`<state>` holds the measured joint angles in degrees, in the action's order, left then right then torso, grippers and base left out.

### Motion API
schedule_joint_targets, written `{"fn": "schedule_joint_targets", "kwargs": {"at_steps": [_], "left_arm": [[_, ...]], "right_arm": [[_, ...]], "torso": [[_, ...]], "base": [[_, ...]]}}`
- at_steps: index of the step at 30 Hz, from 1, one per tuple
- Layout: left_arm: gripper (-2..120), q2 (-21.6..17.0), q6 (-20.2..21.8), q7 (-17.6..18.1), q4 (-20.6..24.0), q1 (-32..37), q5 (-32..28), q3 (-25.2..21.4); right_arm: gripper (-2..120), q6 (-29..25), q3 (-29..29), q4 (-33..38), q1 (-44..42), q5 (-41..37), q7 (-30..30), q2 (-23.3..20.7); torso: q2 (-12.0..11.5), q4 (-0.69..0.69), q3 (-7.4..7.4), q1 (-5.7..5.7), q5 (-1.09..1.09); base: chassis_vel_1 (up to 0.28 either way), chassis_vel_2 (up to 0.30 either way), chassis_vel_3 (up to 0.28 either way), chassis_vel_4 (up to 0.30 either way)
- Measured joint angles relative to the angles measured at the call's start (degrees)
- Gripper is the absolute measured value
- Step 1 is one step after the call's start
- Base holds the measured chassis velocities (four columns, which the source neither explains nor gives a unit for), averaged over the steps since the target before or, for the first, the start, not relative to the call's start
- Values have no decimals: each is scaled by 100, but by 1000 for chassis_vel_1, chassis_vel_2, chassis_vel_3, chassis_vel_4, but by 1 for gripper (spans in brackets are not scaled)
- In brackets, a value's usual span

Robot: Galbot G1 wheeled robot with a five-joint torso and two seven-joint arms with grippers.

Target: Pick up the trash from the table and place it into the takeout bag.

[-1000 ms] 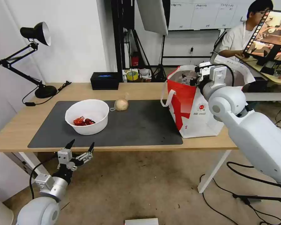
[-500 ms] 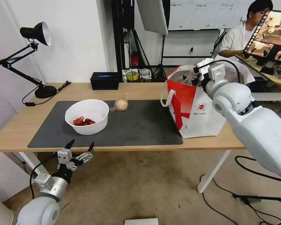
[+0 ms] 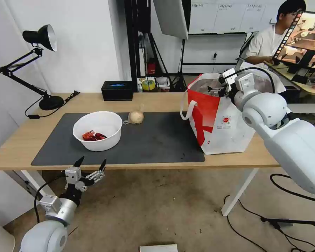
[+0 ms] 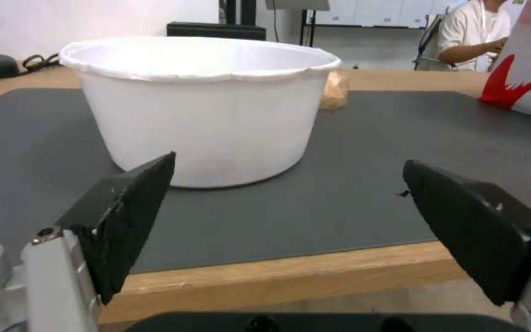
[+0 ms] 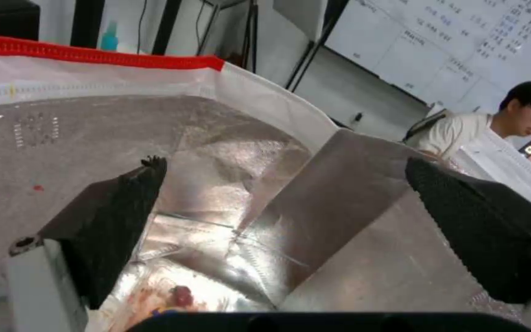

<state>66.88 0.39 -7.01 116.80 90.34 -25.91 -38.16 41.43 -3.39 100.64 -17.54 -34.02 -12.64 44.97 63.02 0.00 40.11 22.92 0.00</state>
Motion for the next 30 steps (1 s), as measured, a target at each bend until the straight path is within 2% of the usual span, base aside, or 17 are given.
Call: {"fn": "schedule_joint_targets", "kwargs": {"at_steps": [9,12,13,15,17,18,19,20,23,24,27,30], "left_arm": [[100,-30,-1,0,41,14,-14,-22],[100,-25,-2,0,46,19,-17,-23],[100,-25,-2,0,46,19,-17,-23],[100,-20,-5,0,46,26,-17,-28],[100,-19,-7,0,46,26,-17,-30],[100,-17,-17,0,47,27,-17,-37],[100,-15,-23,1,47,26,-17,-43],[100,-15,-23,1,47,26,-17,-43],[100,-2,-25,2,46,26,-52,-58],[100,-2,-25,2,46,26,-52,-58],[100,11,-27,3,48,39,-63,-76],[100,28,-34,3,67,53,-64,-105]], "right_arm": [[100,-79,48,170,-82,-792,-586,133],[100,-652,126,277,-191,-1776,-1154,284],[100,-652,126,277,-191,-1776,-1154,284],[100,-1231,177,364,-279,-2415,-1427,400],[100,-1377,189,403,-306,-2550,-1485,427],[100,-1703,234,521,-405,-2804,-1565,481],[100,-1977,271,613,-522,-2871,-1542,504],[100,-1977,271,613,-522,-2871,-1542,504],[100,-2495,410,866,-904,-2836,-1184,511],[100,-2495,410,866,-904,-2836,-1184,511],[100,-2812,587,1315,-1518,-2731,-666,386],[100,-2842,642,1623,-1887,-2542,-525,263]], "torso": [[0,0,0,0,-1],[0,0,0,0,0],[0,0,0,0,0],[0,1,0,0,-1],[0,1,0,0,-1],[0,1,0,0,-1],[0,1,0,0,-1],[0,1,0,0,-1],[0,1,0,0,-1],[0,1,0,0,-1],[0,0,0,0,0],[0,-1,-1,0,0]], "base": [[0,0,0,0],[0,0,0,0],[0,0,0,0],[0,0,0,0],[0,0,0,0],[0,0,0,0],[0,0,0,0],[0,0,0,0],[0,0,0,0],[0,0,0,0],[0,0,0,0],[0,0,0,0]]}}
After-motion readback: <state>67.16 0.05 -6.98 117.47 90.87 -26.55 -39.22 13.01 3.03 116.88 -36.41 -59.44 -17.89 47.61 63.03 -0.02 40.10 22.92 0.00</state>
